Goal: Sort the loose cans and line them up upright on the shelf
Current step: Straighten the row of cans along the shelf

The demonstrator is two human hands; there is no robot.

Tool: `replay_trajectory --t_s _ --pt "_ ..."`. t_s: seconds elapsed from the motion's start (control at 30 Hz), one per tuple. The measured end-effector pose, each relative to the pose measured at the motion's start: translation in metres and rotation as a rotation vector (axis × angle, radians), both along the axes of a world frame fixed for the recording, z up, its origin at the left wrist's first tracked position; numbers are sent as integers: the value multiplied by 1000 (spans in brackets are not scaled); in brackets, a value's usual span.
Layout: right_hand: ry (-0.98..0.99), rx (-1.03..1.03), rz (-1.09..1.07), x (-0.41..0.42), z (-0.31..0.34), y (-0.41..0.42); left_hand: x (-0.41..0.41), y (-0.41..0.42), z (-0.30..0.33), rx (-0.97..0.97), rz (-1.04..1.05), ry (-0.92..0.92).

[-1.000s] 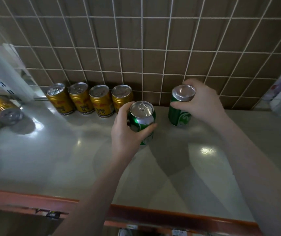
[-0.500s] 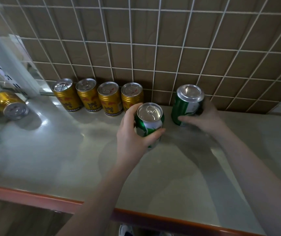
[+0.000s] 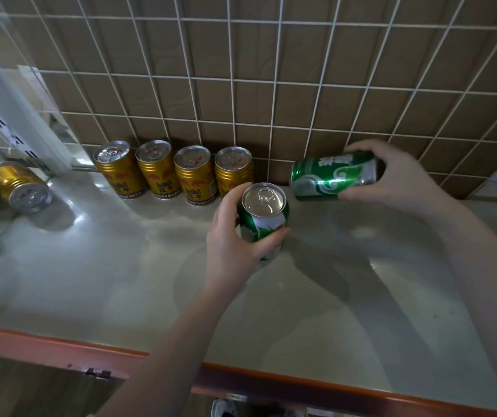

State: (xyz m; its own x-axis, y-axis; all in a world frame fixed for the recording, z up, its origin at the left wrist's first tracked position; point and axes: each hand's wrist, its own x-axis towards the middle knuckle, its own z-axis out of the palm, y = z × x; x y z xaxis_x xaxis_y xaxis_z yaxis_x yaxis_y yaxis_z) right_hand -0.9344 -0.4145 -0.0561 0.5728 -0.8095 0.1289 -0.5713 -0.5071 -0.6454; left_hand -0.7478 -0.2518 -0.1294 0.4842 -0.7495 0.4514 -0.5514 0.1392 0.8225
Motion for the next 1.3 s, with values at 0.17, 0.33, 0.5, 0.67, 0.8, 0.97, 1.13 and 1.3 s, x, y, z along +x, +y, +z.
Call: replay_trajectory --t_s 0.17,0.33,0.5,0.67,0.8,0.97,1.13,1.3 --pt "159 -80 123 15 18 -1 0 -1 -1 9 -16 38" --pt "251 -83 247 30 15 -4 1 0 -1 12 -35 44" --pt "338 105 460 37 31 -9 1 3 1 25 -62 59" --pt "669 -167 229 52 35 -6 2 4 -2 16 -56 56" --pt "706 -219 319 60 46 -5 2 6 -2 2 -58 60" --pt "671 -198 423 70 55 -14 1 5 -2 -3 -61 74" --pt "601 -182 419 83 52 -26 0 5 -1 -9 -53 75" --pt "549 -132 439 98 51 -29 1 6 -2 -1 -34 88"
